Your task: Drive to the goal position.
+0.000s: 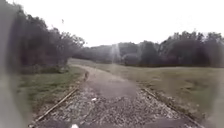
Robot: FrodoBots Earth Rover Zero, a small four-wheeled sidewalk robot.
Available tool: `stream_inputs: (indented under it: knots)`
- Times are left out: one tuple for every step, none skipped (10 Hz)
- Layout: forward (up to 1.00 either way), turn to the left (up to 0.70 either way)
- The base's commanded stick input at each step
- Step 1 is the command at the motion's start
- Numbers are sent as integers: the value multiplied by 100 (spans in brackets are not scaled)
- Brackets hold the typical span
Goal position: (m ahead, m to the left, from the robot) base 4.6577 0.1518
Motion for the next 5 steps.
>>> stream_inputs:
  knots:
    - [85, 0]
    - [85, 0]
    - [85, 0]
    - [85, 0]
    - [85, 0]
